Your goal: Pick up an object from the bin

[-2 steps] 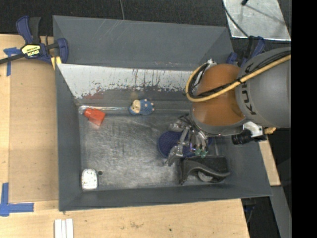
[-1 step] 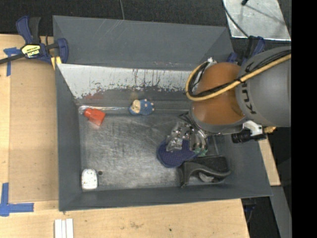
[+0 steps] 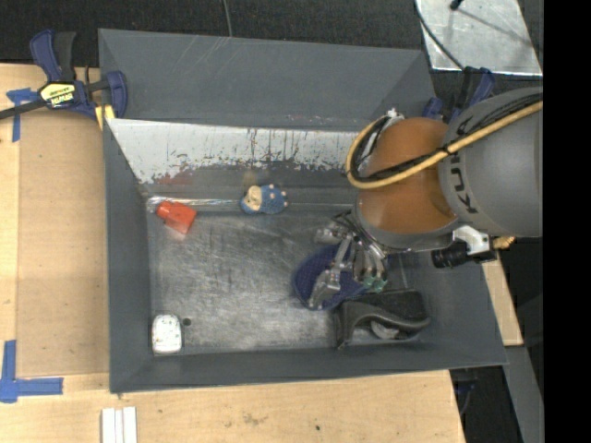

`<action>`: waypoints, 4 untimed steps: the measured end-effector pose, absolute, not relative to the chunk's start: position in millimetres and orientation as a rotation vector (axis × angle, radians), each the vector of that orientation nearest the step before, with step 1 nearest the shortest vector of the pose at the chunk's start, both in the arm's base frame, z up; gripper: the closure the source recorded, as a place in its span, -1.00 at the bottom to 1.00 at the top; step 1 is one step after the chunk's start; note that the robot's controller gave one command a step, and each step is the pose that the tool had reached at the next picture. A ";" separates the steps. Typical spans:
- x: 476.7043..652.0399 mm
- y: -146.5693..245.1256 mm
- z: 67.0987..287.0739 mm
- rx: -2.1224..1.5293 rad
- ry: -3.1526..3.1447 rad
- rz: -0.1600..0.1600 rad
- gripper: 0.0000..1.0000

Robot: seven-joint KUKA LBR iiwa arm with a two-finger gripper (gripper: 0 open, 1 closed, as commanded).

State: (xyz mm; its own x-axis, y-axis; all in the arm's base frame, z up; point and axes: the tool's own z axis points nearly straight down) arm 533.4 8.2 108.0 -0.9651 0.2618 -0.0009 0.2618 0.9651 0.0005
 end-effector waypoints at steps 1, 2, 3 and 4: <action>533.5 7.7 73.4 0.271 3.127 0.002 -1.00; 535.1 7.3 75.6 0.272 3.121 0.003 1.00; 533.9 7.3 73.6 0.272 3.125 0.002 -1.00; 536.4 6.7 75.3 0.274 3.115 0.003 1.00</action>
Offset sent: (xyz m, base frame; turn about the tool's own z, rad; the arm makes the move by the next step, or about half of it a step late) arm -0.0025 -0.0008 -0.0380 -0.0919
